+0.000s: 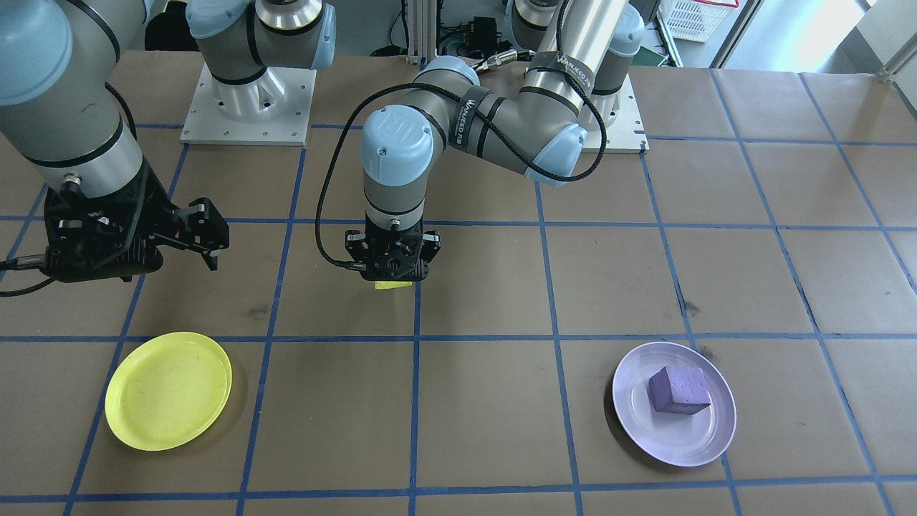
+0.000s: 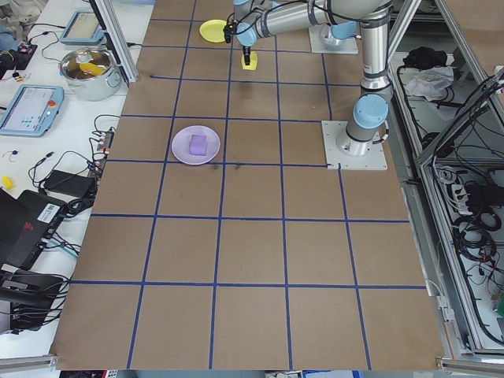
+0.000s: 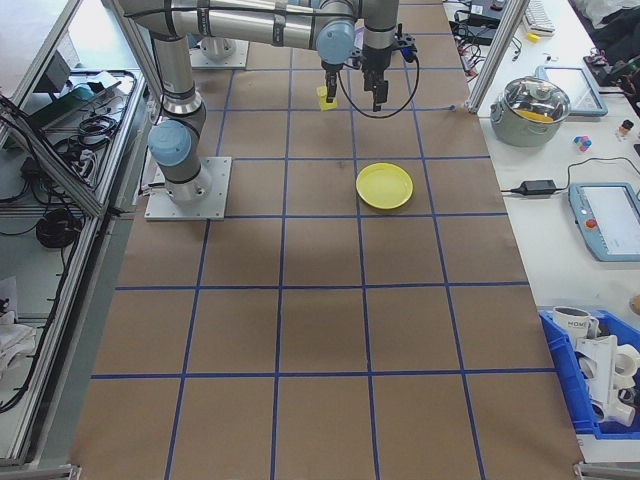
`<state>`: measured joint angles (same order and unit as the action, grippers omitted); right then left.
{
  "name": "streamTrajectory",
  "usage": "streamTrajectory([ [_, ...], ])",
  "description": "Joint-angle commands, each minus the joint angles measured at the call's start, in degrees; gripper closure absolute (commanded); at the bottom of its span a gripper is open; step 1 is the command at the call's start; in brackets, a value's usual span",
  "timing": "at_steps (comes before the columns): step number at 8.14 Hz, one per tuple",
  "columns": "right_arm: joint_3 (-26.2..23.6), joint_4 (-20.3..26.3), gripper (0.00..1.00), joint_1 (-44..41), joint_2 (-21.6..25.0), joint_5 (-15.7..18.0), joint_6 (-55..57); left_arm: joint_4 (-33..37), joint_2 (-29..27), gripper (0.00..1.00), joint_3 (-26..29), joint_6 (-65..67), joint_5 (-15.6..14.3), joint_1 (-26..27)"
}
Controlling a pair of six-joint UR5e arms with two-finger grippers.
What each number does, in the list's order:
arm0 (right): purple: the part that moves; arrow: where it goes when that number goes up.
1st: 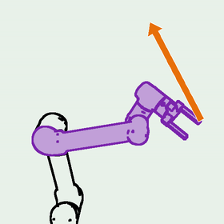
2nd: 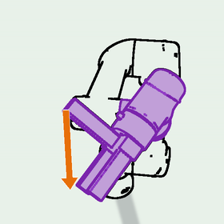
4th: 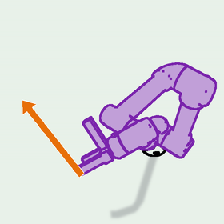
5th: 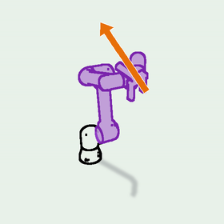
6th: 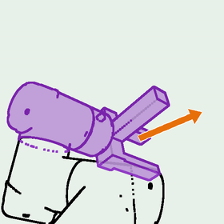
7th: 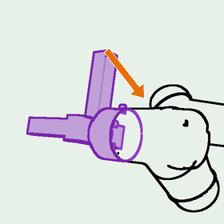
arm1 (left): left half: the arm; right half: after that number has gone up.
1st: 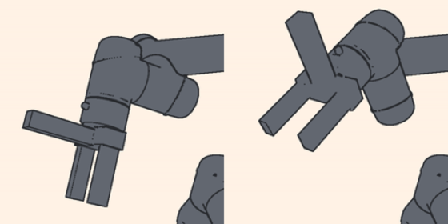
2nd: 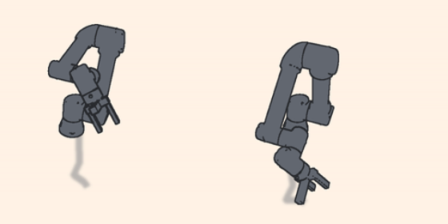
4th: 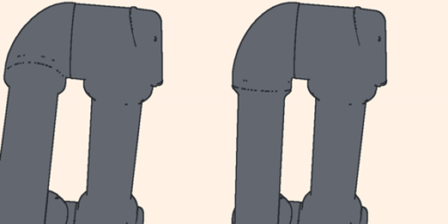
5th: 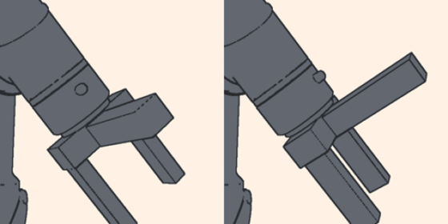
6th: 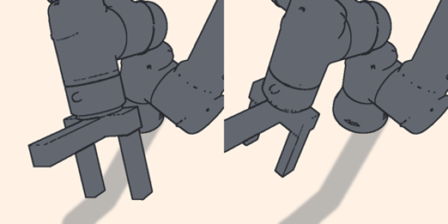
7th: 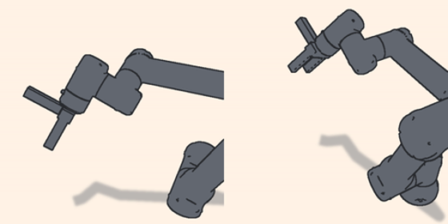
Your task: Sort blocks by color into plates
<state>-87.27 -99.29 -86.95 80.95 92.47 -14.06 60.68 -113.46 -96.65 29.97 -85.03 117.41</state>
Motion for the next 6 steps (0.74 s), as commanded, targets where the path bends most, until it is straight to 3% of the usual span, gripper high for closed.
streamTrajectory([
  [1,0.0,-0.02,0.0,0.46,-0.35,0.35,-0.36,-1.61,-1.76,0.33,0.41,2.18,-0.14,2.46],
  [2,0.0,0.06,0.0,0.46,-0.36,0.43,-0.44,-5.45,-2.54,0.13,0.15,3.85,-0.31,3.87],
  [3,0.0,0.06,0.0,0.46,-0.36,0.35,-0.36,-7.49,-3.25,0.0,0.23,3.87,-0.14,4.06],
  [6,0.0,0.33,0.0,0.46,-0.36,0.61,-0.35,-6.81,-1.34,0.0,0.58,2.91,0.04,3.36],
])
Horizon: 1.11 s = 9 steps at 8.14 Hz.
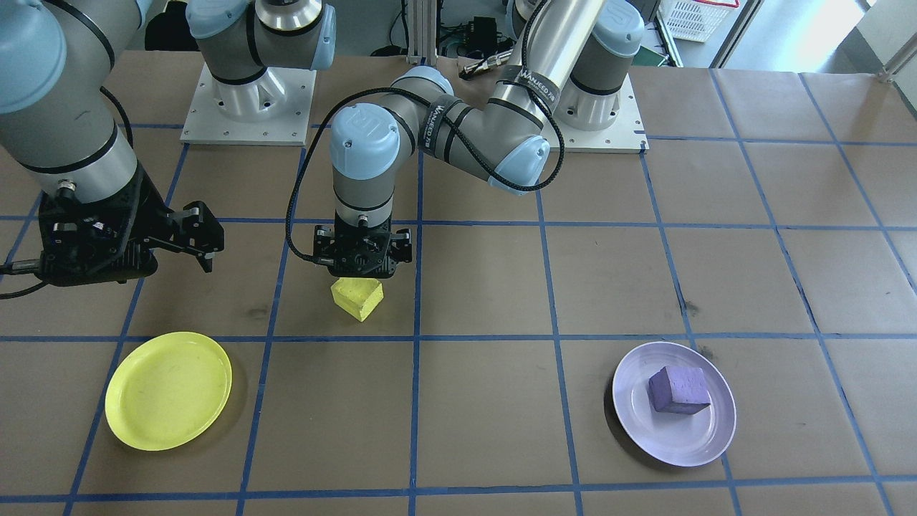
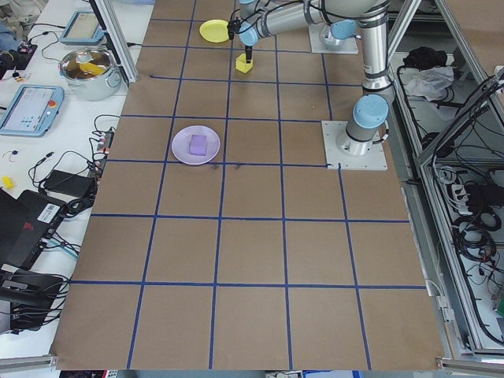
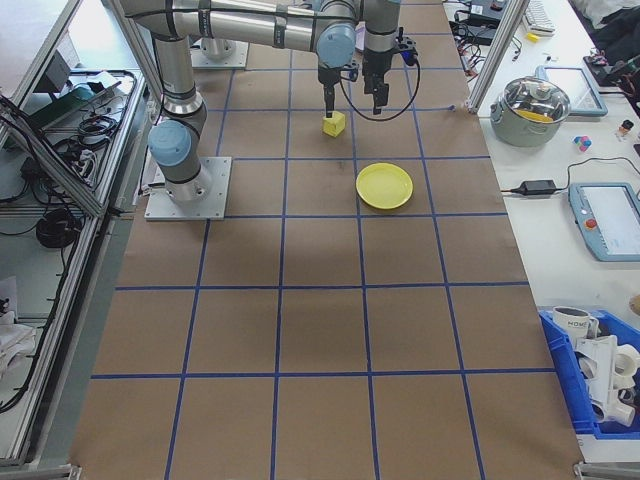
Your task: Sort blocks by color into plates
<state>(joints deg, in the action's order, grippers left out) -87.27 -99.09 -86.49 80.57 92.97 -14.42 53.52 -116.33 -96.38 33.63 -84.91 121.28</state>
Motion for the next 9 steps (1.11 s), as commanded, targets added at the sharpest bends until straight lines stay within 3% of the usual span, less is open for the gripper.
streamTrajectory([
  [1,0.0,0.21,0.0,-0.08,0.02,-0.15,0.01,0.62,3.2,0.0,0.58,-1.02,0.1,-1.21],
  [3,0.0,0.73,0.0,-0.08,0.02,-0.33,0.27,7.96,8.37,0.0,0.58,-8.88,0.19,-8.12],
  [5,-0.18,0.56,0.0,-0.08,-0.42,-0.59,1.93,15.79,12.95,0.0,0.58,-16.98,-0.34,-19.09],
  [6,-1.05,0.91,0.0,-0.34,0.28,-0.68,8.38,21.22,14.53,0.0,1.62,-20.15,-0.95,-25.06],
  [7,-2.45,0.91,0.0,-0.69,0.28,-0.77,17.23,25.19,15.25,0.0,5.81,-20.61,-1.65,-29.56],
  [8,-4.03,0.83,0.0,-0.87,0.37,-0.77,19.49,34.37,15.17,0.0,12.9,-20.71,-2.53,-31.0],
  [9,-5.35,0.74,0.0,-0.87,0.37,-0.77,20.56,41.68,15.34,0.0,19.76,-20.62,-5.85,-30.32],
])
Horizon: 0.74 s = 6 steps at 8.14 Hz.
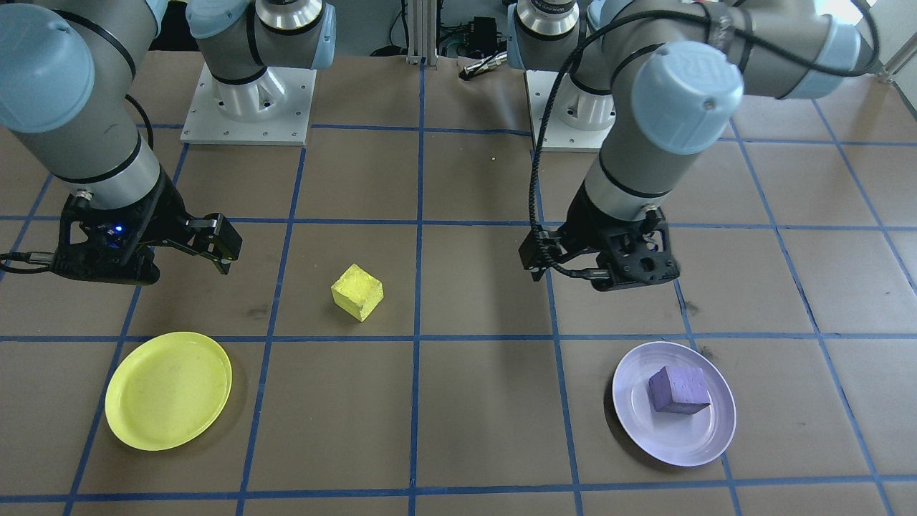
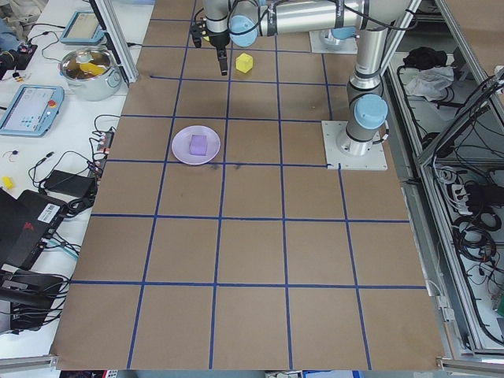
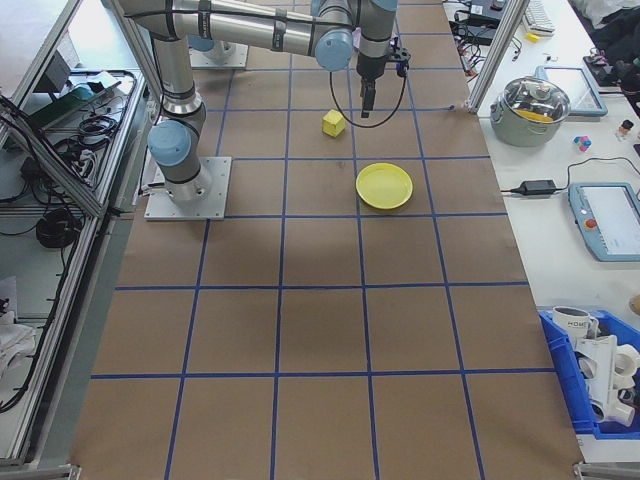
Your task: Sort blocks by color into plates
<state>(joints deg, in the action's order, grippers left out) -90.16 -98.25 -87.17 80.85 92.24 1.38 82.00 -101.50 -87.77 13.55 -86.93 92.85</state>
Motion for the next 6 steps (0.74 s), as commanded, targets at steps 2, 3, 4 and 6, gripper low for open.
streamTrajectory([
  [2,-3.18,0.25,0.0,-0.97,-0.26,-2.48,16.3,16.18,4.19,0.0,14.82,-0.2,-5.61,4.06],
  [3,-3.18,0.42,0.0,-2.02,-0.35,-5.9,21.5,16.18,5.25,0.0,14.83,-0.28,-8.75,4.18],
  [4,-4.48,0.25,0.0,-3.69,-0.17,-6.28,22.51,11.48,5.96,0.0,15.09,-0.37,-3.74,4.79],
  [6,-8.52,-0.53,0.0,-6.42,-0.26,-6.29,28.56,9.14,6.32,0.0,15.0,-0.46,-2.19,4.1],
])
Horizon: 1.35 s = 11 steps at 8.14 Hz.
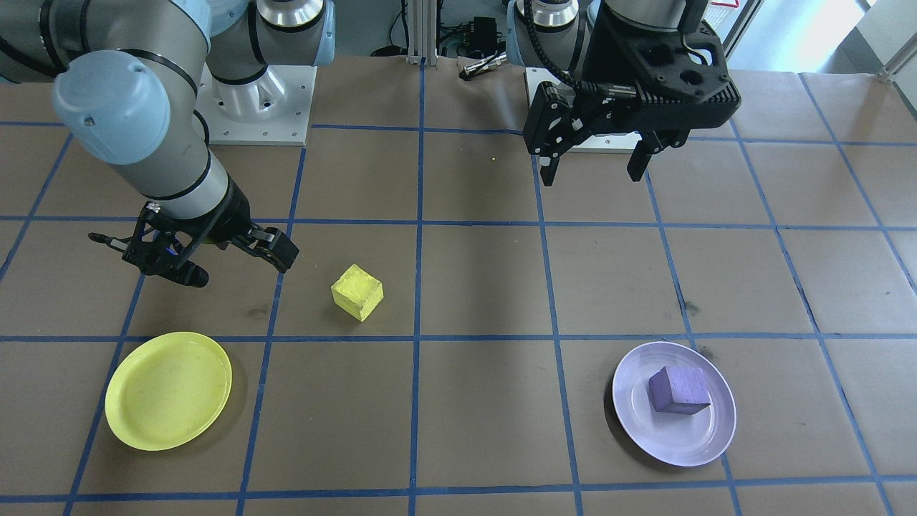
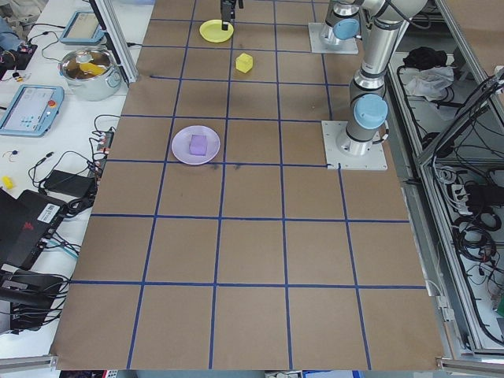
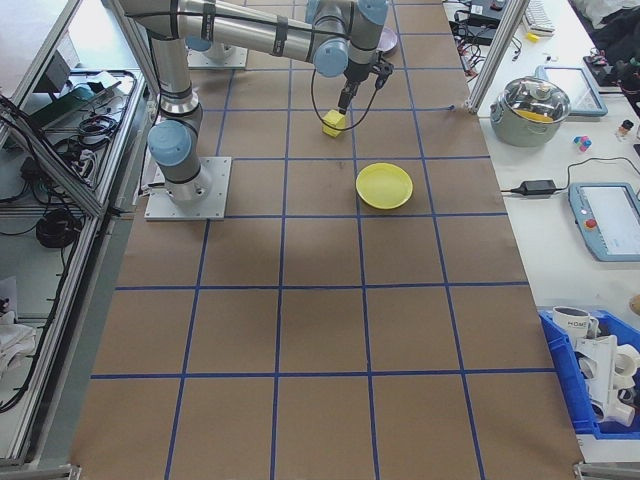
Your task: Sort blocks by color into plates
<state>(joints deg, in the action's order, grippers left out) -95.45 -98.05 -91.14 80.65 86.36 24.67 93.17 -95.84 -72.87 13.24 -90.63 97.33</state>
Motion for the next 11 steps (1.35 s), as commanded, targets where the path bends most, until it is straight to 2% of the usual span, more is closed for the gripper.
streamTrajectory([
  [1,-4.21,-1.0,0.0,-4.38,-0.4,-0.49,5.48,-1.94,0.39,0.0,-0.43,-0.23,1.42,-0.47],
  [4,-4.65,-3.89,0.0,-7.2,-4.08,-0.75,7.41,-2.29,-0.49,0.0,-2.53,-2.78,1.42,-0.3],
  [6,-5.36,-11.24,0.0,-8.78,-8.73,-1.01,8.98,-2.55,1.35,0.0,-5.96,-2.78,0.03,-0.3],
  [8,-5.36,-17.67,0.0,-9.49,-11.82,-1.63,9.34,-3.86,1.71,0.0,-6.32,-2.87,-0.16,-0.3],
  [9,-5.36,-17.79,0.0,-9.58,-12.7,-3.11,9.43,-3.87,1.71,0.0,-6.5,-2.87,-0.16,-0.38],
  [11,-5.45,-17.7,0.0,-9.58,-13.94,-3.04,9.17,-3.87,1.71,0.0,-6.5,-2.87,0.01,-0.38],
])
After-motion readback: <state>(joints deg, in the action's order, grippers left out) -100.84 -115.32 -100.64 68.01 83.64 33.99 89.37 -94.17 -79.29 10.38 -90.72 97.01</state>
